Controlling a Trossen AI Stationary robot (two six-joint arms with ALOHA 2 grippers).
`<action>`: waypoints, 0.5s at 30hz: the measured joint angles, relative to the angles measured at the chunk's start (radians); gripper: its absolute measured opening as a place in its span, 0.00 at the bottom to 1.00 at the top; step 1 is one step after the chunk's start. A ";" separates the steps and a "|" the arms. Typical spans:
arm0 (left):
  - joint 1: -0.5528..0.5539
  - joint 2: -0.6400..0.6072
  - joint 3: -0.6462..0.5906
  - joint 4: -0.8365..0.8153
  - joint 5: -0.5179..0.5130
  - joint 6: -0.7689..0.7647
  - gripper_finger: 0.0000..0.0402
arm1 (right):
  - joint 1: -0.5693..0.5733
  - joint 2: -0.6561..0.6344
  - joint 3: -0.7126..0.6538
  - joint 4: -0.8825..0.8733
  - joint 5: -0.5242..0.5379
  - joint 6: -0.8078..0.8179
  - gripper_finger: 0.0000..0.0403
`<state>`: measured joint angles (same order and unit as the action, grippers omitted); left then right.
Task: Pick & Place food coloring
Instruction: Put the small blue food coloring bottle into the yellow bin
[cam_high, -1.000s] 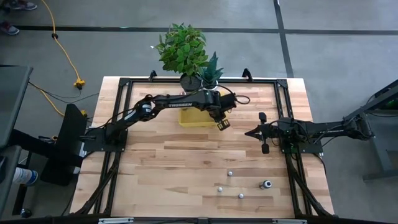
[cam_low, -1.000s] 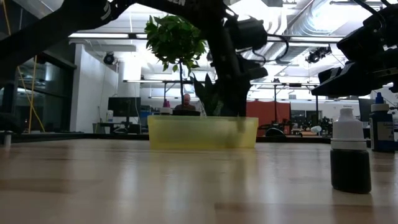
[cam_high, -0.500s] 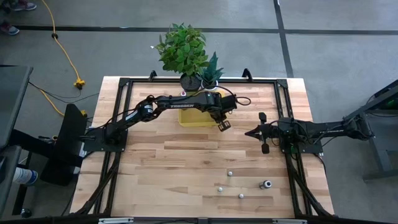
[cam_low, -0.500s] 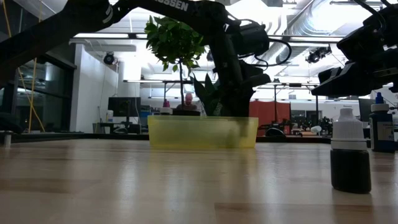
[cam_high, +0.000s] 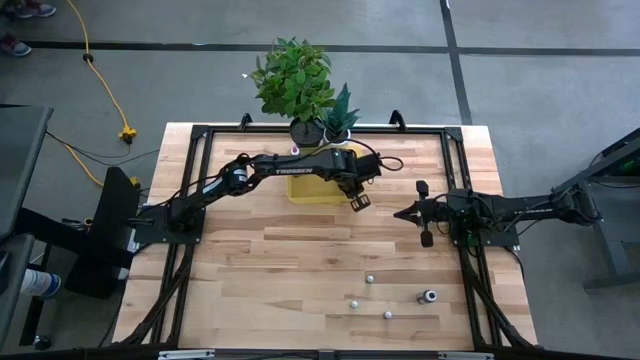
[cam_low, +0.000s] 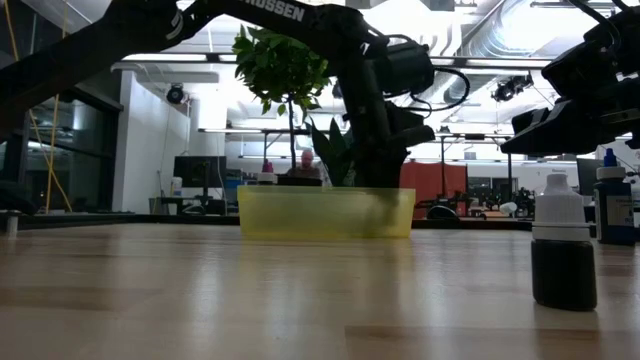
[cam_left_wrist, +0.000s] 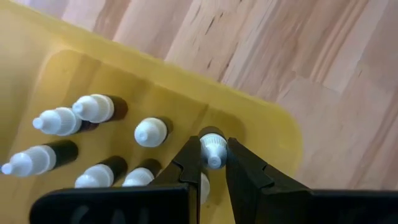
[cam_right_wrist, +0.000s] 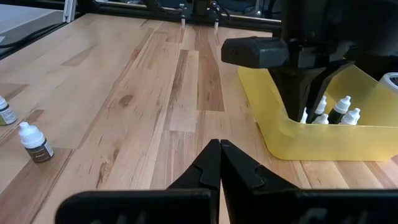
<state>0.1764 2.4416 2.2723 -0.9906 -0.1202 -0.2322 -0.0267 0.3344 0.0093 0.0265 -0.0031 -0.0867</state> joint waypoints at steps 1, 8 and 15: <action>0.000 0.000 0.000 -0.001 -0.002 0.000 0.09 | 0.000 0.000 0.000 0.000 0.000 0.000 0.00; 0.000 0.000 0.000 -0.006 -0.002 0.000 0.09 | 0.000 0.000 0.000 0.000 0.000 0.000 0.00; 0.006 0.000 0.000 -0.004 -0.005 0.000 0.09 | 0.000 0.000 0.000 0.000 0.000 0.000 0.00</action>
<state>0.1829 2.4416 2.2723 -0.9947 -0.1252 -0.2321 -0.0266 0.3344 0.0093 0.0265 -0.0029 -0.0868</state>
